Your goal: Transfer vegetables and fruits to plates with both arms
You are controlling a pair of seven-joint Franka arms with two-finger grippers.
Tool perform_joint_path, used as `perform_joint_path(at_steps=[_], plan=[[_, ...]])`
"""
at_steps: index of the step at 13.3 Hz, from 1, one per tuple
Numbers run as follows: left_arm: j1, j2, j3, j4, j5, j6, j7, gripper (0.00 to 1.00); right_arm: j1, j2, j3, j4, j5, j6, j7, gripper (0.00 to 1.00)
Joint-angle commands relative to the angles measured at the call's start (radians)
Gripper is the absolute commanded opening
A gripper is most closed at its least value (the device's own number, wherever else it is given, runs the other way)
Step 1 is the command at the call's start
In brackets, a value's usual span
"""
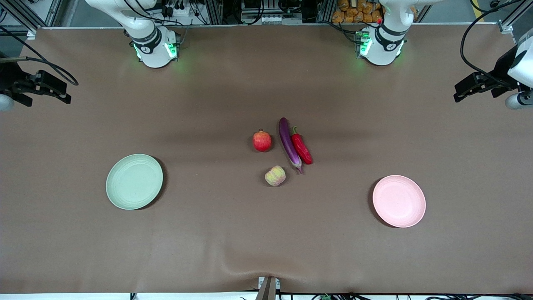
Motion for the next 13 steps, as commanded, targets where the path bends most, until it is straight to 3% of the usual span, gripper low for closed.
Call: perform_joint_path(at_steps=[1,8,13], plan=[[0.001,0.009,-0.011,0.016,0.007,-0.021,-0.006,1.00,-0.017,-0.010,0.008,-0.008,0.016,-0.002,-0.012,1.00],[-0.005,0.039,-0.014,-0.016,0.005,-0.005,-0.014,1.00,-0.017,-0.010,0.008,-0.008,0.016,-0.004,-0.012,1.00],[-0.004,0.104,-0.093,-0.104,-0.004,0.134,-0.107,1.00,-0.017,-0.010,0.008,-0.008,0.015,-0.004,-0.012,1.00]])
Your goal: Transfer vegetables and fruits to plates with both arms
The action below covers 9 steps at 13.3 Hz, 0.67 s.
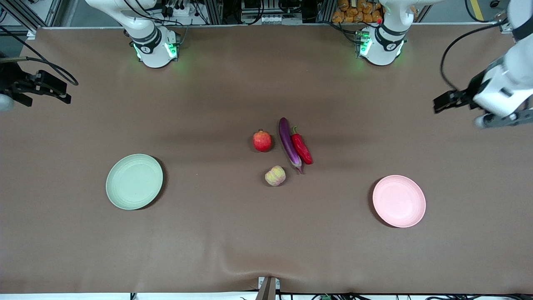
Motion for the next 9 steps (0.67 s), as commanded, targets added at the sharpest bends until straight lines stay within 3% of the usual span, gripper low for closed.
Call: perform_joint_path(at_steps=[1,7,9], plan=[[-0.002,0.029,-0.038,-0.080,-0.034,0.116,-0.072,1.00,-0.017,-0.010,0.008,-0.008,0.016,-0.003,-0.012,1.00],[-0.005,0.152,-0.185,-0.250,-0.091,0.412,-0.277,1.00,-0.017,-0.010,0.008,-0.008,0.016,-0.002,-0.012,1.00],[-0.037,0.181,-0.203,-0.290,-0.091,0.495,-0.349,1.00,-0.017,-0.010,0.008,-0.008,0.016,-0.003,-0.012,1.00]])
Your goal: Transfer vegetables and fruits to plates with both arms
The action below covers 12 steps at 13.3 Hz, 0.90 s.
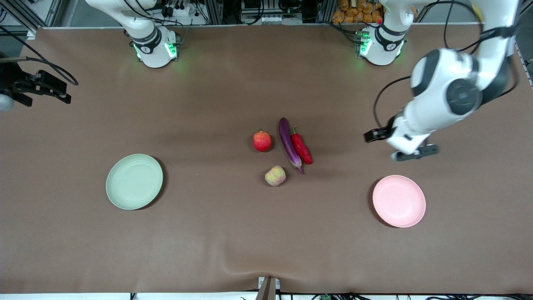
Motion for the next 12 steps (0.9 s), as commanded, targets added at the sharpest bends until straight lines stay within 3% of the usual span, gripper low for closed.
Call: perform_joint_path(at_steps=[1,8,11,12], plan=[[-0.055,0.026,-0.009,-0.058,-0.010,0.112,-0.110,1.00,-0.017,-0.010,0.008,-0.008,0.016,-0.003,-0.012,1.00],[-0.189,0.197,-0.009,-0.088,-0.001,0.359,-0.322,1.00,-0.017,-0.010,0.008,-0.008,0.016,-0.003,-0.012,1.00],[-0.226,0.265,-0.009,-0.105,-0.001,0.484,-0.415,0.83,-0.017,-0.010,0.008,-0.008,0.016,-0.003,-0.012,1.00],[-0.237,0.280,-0.009,-0.104,-0.001,0.501,-0.440,0.82,-0.017,-0.010,0.008,-0.008,0.016,-0.003,-0.012,1.00]])
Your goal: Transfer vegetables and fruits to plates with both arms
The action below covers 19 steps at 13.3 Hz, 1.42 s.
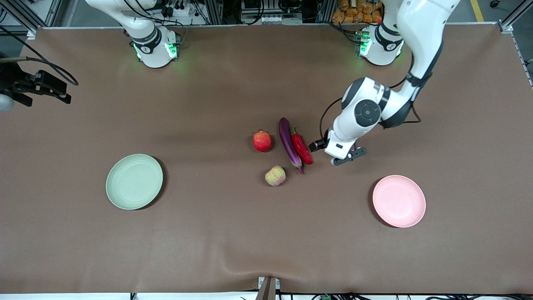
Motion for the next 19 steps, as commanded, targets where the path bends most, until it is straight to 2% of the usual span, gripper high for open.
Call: perform_joint_path(at_steps=[1,4,12,19], plan=[[-0.019,0.035,0.000,-0.001,-0.001,0.056,-0.069,0.78,-0.017,-0.010,0.008,-0.008,0.016,-0.003,-0.012,1.00],[-0.052,0.056,0.001,0.005,-0.002,0.062,-0.096,0.62,-0.017,-0.010,0.008,-0.009,0.016,-0.003,-0.012,1.00],[-0.080,0.109,0.000,0.010,-0.013,0.189,-0.147,0.62,-0.009,-0.009,0.008,-0.003,0.030,0.008,-0.011,1.00],[-0.086,0.139,0.001,0.034,-0.013,0.209,-0.152,0.61,-0.017,-0.009,0.008,-0.003,0.032,0.008,-0.011,1.00]])
